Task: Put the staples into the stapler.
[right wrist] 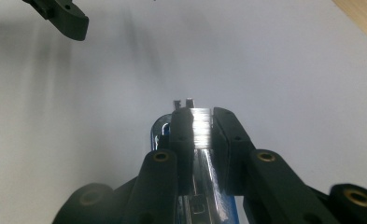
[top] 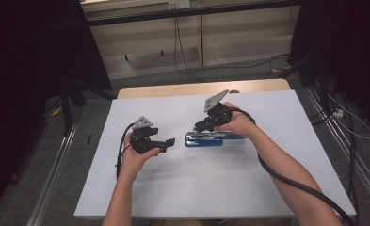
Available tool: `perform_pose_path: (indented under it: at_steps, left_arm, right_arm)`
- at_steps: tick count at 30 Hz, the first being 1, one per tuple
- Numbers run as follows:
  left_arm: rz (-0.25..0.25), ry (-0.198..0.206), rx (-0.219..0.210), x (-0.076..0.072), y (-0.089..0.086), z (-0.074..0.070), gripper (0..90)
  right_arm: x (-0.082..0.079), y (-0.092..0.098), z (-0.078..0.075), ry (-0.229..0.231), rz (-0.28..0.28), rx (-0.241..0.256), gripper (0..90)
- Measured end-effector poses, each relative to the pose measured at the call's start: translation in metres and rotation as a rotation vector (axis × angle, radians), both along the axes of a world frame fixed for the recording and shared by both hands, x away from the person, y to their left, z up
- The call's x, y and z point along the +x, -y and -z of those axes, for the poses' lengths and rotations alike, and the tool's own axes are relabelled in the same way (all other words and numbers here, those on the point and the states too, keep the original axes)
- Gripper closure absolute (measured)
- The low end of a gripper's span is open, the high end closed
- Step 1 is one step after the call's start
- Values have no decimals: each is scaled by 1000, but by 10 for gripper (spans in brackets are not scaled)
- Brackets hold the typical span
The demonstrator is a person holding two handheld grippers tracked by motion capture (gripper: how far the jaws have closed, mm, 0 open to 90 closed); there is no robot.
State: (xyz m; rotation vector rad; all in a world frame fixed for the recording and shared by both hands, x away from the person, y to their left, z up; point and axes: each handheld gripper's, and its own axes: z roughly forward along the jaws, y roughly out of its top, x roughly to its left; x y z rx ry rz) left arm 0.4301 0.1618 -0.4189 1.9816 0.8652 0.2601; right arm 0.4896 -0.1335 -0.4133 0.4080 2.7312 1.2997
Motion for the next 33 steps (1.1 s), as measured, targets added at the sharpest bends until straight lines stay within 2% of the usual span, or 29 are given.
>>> perform_pose_path:
  at_steps: [13, 20, 33]
  left_arm:
    - [-4, 4, 9, 0, -1, 0, 103]
    - [-7, -4, 1, 0, -1, 0, 103]
    - [-2, -4, 9, 0, -2, 1, 103]
  right_arm:
    - [0, -5, 6, 1, -23, -13, 799]
    - [0, -7, 10, -1, -31, -21, 798]
    - [1, -10, 14, -2, -41, -15, 799]
